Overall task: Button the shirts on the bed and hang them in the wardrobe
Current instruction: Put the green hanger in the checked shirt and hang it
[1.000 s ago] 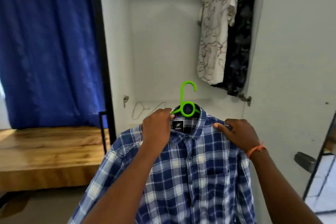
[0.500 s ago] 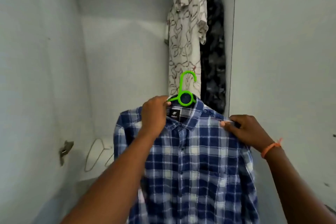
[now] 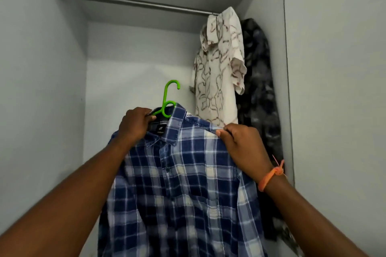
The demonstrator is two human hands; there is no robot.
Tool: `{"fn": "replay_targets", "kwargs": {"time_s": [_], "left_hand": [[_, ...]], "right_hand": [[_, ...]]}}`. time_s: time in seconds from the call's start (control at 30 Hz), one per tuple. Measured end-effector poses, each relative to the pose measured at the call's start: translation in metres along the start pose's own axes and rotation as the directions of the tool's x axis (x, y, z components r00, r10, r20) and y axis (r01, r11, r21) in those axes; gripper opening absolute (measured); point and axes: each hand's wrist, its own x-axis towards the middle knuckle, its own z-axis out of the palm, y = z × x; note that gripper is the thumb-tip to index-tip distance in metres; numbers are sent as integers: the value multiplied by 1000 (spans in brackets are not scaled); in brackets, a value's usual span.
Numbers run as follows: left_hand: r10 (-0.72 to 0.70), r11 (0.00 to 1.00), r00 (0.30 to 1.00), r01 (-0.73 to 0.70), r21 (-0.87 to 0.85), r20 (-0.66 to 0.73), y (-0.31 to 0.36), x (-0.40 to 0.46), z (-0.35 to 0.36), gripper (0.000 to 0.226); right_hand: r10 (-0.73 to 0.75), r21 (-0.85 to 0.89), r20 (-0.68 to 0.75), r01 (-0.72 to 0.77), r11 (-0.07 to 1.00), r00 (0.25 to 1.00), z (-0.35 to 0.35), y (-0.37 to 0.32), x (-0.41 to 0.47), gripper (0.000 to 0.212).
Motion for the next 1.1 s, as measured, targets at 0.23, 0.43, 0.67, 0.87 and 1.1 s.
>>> {"fn": "replay_targets", "kwargs": {"time_s": [0.23,0.43,0.67,0.87,1.1], "left_hand": [[-212,974,948,187,-124,-236,2,108,45,41],[-130,893,991,123,-432,14,24,195,84,57],[53,829,994,10,-559,96,31,278,112,53],[201,821,980,-163,-547,9,18,321,121,64],[220,774,973,-215,-595,-65,19,338,127,71]], "right_hand": [[-79,-230,-114,51,972,990,34,35,139,47],[-64,-388,-212,-24,921,975,60,51,266,38],[-46,-443,-298,-96,891,953,83,55,373,24],[-44,-462,-419,-171,870,907,97,57,427,29],[-122,-500,-507,-176,848,853,82,62,432,23]]}}
